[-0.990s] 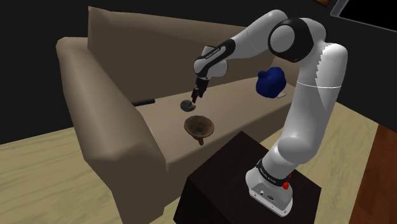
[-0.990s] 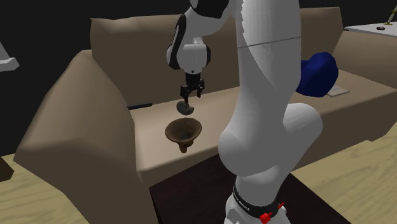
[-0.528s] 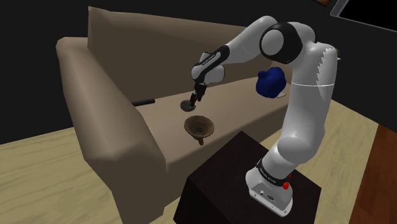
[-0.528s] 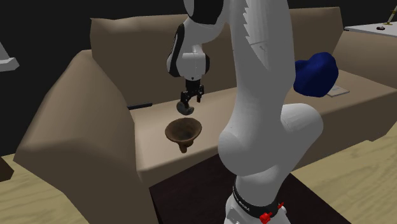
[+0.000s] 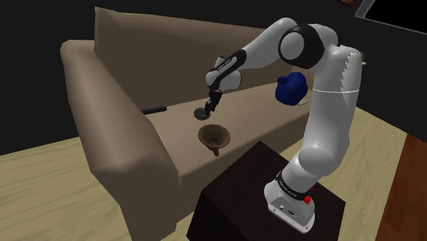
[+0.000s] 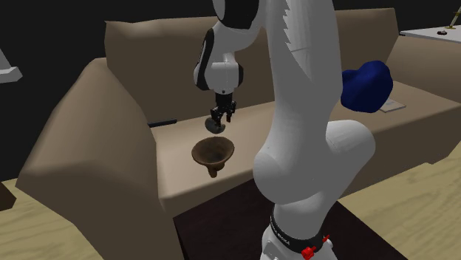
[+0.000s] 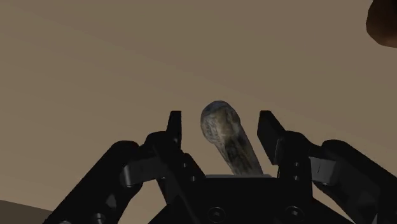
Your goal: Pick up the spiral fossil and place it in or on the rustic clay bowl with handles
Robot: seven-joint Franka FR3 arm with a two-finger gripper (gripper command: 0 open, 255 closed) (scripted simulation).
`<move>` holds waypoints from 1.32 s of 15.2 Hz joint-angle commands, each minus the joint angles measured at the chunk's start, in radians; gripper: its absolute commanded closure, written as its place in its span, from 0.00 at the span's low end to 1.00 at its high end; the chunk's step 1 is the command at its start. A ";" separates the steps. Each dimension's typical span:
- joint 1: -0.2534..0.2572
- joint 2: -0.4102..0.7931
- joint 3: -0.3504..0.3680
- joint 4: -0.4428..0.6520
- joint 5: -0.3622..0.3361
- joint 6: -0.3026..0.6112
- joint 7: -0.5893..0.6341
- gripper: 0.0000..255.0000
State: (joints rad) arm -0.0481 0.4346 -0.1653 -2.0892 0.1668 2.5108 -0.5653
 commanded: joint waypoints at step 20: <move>0.032 0.117 0.009 0.096 -0.159 -0.016 -0.169 0.00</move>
State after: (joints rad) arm -0.0138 0.5404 -0.1574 -1.9972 0.0069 2.4874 -0.7321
